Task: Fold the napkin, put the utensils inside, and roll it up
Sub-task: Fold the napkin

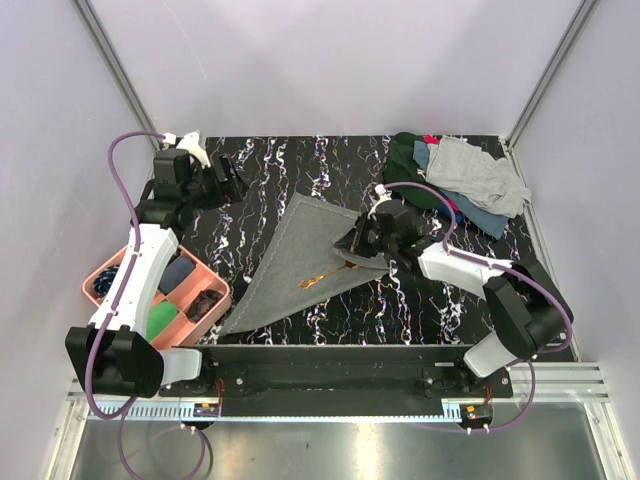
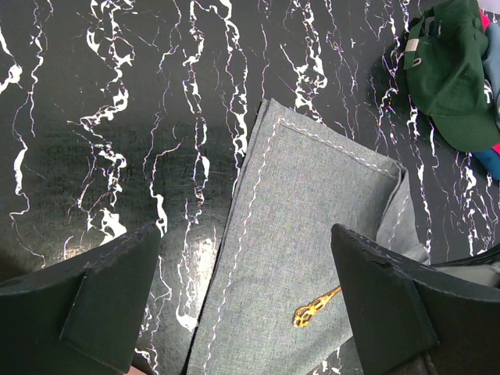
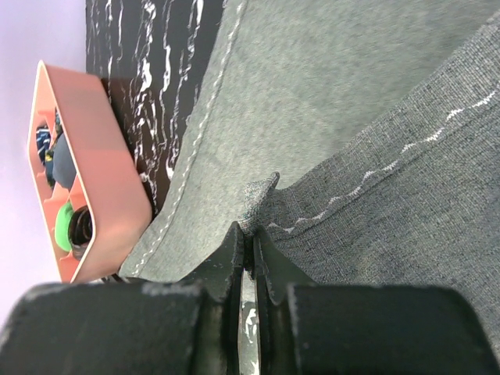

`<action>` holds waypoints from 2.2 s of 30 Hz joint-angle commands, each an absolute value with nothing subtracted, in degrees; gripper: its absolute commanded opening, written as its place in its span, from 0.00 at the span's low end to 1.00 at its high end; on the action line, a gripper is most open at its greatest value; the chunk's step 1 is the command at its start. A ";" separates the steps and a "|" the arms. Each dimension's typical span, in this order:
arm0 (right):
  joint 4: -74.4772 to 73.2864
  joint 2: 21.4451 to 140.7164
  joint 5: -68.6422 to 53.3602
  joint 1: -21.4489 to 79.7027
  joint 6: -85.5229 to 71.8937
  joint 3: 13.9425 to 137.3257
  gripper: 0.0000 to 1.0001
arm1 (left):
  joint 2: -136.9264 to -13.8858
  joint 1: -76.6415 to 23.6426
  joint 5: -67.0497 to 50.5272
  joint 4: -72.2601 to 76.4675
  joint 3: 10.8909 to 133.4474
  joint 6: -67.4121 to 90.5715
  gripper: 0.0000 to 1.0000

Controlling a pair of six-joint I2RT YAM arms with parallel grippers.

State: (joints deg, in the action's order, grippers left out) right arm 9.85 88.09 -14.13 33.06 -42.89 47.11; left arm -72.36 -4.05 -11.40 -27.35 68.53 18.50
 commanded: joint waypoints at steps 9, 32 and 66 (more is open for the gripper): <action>12.48 93.33 -14.24 39.46 -44.30 53.08 0.00 | -70.40 -4.22 -12.83 -25.05 70.31 18.98 0.94; 12.66 100.90 -15.12 45.26 -44.39 55.64 0.00 | -70.14 -4.22 -12.83 -25.05 70.31 18.99 0.94; -9.23 100.62 -29.09 21.99 -17.32 66.00 0.76 | -72.25 -4.22 -11.43 -25.05 70.05 18.37 0.94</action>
State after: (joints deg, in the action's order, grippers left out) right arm -7.94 95.04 -25.34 25.89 -21.80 61.08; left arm -72.36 -4.05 -11.57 -27.35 68.53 19.03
